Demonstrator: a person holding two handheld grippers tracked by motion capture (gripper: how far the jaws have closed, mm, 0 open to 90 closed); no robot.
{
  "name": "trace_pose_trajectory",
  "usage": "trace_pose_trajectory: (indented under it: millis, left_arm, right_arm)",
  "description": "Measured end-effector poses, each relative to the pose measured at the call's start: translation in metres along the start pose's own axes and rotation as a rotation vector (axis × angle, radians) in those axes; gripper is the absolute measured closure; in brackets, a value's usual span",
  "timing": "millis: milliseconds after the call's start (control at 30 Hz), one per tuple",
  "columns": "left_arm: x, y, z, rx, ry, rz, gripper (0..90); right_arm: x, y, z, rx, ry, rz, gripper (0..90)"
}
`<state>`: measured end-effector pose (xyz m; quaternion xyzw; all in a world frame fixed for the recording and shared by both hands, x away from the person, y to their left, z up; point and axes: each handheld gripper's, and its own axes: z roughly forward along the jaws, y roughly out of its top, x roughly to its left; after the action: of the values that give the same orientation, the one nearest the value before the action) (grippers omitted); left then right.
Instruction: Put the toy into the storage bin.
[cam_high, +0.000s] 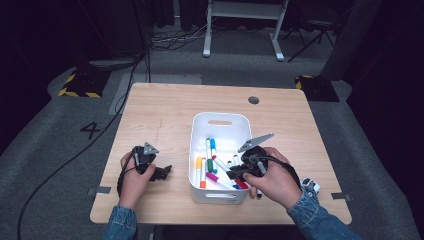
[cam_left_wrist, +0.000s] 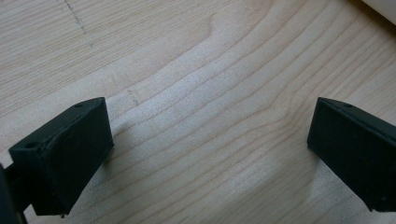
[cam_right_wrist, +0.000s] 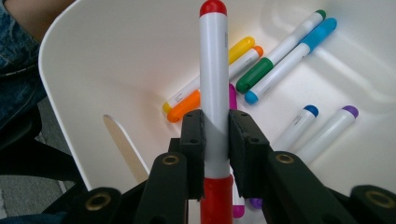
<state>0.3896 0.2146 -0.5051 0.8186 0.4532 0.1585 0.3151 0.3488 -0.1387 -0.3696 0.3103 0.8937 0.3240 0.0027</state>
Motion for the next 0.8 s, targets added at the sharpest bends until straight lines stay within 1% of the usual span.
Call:
trace_pose_trajectory:
  millis: [100,167,200,233,367,433,467,533,633,667,733,767,800]
  left_arm:
    - [0.000,0.000,0.000,0.000,0.000,0.002,0.2]
    - [0.000,0.000,0.000,0.000,0.000,0.001,0.2]
    - [0.000,0.000,0.000,0.000,0.001,0.002,0.2]
    - [0.000,0.000,0.000,0.000,0.000,0.000,0.2]
    - [0.000,0.000,0.000,0.000,0.000,0.000,0.2]
    - [0.000,0.000,0.000,0.000,0.002,0.001,0.2]
    - [0.000,0.000,0.000,0.001,0.000,0.000,0.2]
    - [0.000,0.000,0.000,0.001,0.001,0.002,0.2]
    - [0.000,0.000,0.000,0.002,0.001,0.004,0.2]
    - [0.000,0.000,0.000,0.002,0.000,0.004,0.2]
    - [0.000,0.000,0.000,0.002,0.001,0.004,0.2]
    - [0.000,0.000,0.000,0.002,0.000,0.004,0.2]
    - [0.000,0.000,0.000,0.002,0.000,0.004,0.2]
  right_arm:
    - [0.001,0.000,0.002,0.017,-0.007,-0.007,76.6]
    - [0.000,0.000,0.003,0.026,-0.013,-0.022,75.3]
    - [0.001,-0.001,0.004,0.035,-0.015,-0.017,73.3]
    - [0.000,-0.001,0.004,0.032,-0.012,-0.015,69.2]
    - [0.000,-0.003,0.002,-0.014,-0.010,0.009,56.0]
    - [-0.001,-0.003,0.000,-0.045,-0.008,0.019,51.2]
    - [0.000,-0.003,-0.002,-0.052,-0.009,0.035,50.4]
    - [-0.001,-0.003,-0.006,-0.078,-0.010,0.031,49.1]
    - [-0.004,-0.003,-0.013,-0.099,-0.020,0.023,48.6]
    - [-0.004,-0.003,-0.015,-0.112,-0.019,0.036,48.3]
    - [-0.007,-0.004,-0.018,-0.127,-0.030,0.037,47.2]
    - [-0.008,-0.005,-0.021,-0.131,-0.035,0.050,46.3]
    - [-0.009,-0.005,-0.023,-0.140,-0.038,0.053,46.0]
